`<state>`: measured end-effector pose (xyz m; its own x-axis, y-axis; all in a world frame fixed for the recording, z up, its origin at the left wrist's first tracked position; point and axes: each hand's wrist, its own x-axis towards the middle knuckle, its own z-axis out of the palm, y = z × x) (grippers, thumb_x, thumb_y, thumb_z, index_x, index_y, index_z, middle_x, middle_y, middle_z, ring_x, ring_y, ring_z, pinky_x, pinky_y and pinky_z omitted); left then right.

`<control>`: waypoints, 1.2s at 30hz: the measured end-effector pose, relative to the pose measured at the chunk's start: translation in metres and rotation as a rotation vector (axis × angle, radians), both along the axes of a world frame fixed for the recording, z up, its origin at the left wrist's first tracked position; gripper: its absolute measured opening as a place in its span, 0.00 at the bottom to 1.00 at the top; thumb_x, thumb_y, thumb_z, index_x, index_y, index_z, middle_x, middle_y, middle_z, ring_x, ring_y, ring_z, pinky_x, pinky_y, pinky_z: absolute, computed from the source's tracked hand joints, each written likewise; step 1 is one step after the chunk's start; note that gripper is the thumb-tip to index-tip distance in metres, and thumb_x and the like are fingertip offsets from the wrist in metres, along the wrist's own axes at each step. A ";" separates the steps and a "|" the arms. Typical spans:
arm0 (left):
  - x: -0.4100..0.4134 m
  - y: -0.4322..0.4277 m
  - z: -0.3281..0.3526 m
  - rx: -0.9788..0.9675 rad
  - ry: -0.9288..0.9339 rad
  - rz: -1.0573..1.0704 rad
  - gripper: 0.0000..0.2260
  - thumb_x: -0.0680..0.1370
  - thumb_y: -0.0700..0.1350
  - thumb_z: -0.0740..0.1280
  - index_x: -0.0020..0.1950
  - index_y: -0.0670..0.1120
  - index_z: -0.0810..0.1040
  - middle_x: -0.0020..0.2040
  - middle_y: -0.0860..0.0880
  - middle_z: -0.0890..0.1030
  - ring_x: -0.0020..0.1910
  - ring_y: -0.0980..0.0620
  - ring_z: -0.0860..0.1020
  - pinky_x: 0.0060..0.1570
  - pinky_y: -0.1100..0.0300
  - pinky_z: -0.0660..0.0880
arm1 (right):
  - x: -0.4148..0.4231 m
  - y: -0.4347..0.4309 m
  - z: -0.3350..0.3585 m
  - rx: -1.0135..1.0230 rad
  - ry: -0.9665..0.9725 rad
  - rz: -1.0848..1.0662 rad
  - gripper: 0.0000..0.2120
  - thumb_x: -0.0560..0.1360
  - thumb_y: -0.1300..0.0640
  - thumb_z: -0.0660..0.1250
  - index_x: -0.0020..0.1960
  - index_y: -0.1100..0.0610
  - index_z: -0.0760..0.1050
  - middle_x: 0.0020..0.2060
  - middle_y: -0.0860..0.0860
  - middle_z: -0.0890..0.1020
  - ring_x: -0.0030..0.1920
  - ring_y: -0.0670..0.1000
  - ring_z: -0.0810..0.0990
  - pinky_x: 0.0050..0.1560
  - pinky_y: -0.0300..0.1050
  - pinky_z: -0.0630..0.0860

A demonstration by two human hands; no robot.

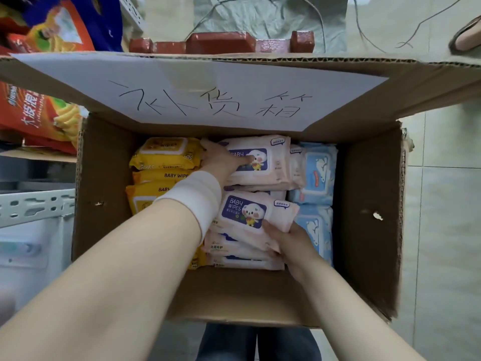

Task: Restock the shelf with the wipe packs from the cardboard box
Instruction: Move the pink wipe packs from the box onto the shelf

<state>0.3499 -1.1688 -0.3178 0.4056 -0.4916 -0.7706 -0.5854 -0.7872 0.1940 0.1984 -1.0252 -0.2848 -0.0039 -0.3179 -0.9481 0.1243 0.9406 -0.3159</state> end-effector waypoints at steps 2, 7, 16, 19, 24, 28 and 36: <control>0.008 0.005 0.001 -0.046 -0.020 -0.016 0.47 0.64 0.60 0.75 0.70 0.37 0.57 0.68 0.42 0.68 0.66 0.44 0.70 0.60 0.54 0.70 | -0.006 0.007 0.002 -0.003 -0.005 -0.047 0.06 0.74 0.56 0.69 0.51 0.53 0.77 0.43 0.50 0.83 0.40 0.49 0.80 0.30 0.38 0.75; 0.021 0.027 0.013 -0.155 0.253 0.145 0.23 0.67 0.51 0.75 0.58 0.44 0.76 0.59 0.44 0.80 0.54 0.46 0.79 0.50 0.55 0.77 | -0.022 0.025 0.011 0.040 -0.016 -0.090 0.07 0.73 0.59 0.69 0.51 0.53 0.75 0.43 0.51 0.82 0.39 0.49 0.81 0.26 0.36 0.75; 0.012 0.088 0.084 -0.410 0.490 0.264 0.14 0.72 0.43 0.72 0.55 0.44 0.74 0.56 0.45 0.80 0.54 0.43 0.79 0.54 0.45 0.77 | -0.055 0.057 0.061 0.046 -0.029 -0.194 0.10 0.72 0.60 0.70 0.53 0.57 0.76 0.46 0.54 0.83 0.41 0.50 0.82 0.29 0.38 0.79; 0.027 0.126 0.132 -0.544 0.486 0.359 0.11 0.72 0.43 0.72 0.50 0.51 0.73 0.50 0.52 0.80 0.48 0.52 0.80 0.41 0.61 0.79 | -0.065 0.076 0.093 -0.014 -0.055 -0.196 0.10 0.74 0.62 0.67 0.55 0.58 0.75 0.50 0.55 0.82 0.43 0.52 0.83 0.28 0.43 0.81; 0.063 0.210 0.238 -0.771 0.501 0.561 0.11 0.70 0.44 0.74 0.47 0.57 0.79 0.51 0.51 0.83 0.49 0.53 0.82 0.42 0.58 0.80 | -0.066 0.111 0.161 -0.228 -0.151 -0.023 0.18 0.78 0.59 0.62 0.68 0.57 0.69 0.58 0.55 0.81 0.41 0.47 0.85 0.25 0.37 0.75; 0.076 0.299 0.334 -0.955 0.466 0.766 0.13 0.62 0.51 0.76 0.44 0.52 0.81 0.42 0.54 0.86 0.43 0.53 0.84 0.38 0.58 0.80 | -0.059 0.143 0.235 -0.382 -0.232 0.142 0.16 0.76 0.61 0.64 0.64 0.62 0.72 0.47 0.54 0.84 0.33 0.45 0.83 0.22 0.33 0.73; 0.125 0.465 0.536 -1.368 0.236 0.886 0.05 0.72 0.39 0.71 0.40 0.49 0.80 0.33 0.57 0.84 0.32 0.60 0.81 0.33 0.64 0.77 | 0.008 0.179 0.402 -0.649 -0.420 0.485 0.28 0.66 0.52 0.73 0.64 0.55 0.73 0.58 0.56 0.81 0.58 0.57 0.80 0.56 0.57 0.78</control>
<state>0.4752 -0.7036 0.2180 0.8574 -0.5101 -0.0680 0.0671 -0.0203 0.9975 0.2065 -0.8462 0.1171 0.5748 -0.6659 -0.4757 -0.0142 0.5731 -0.8194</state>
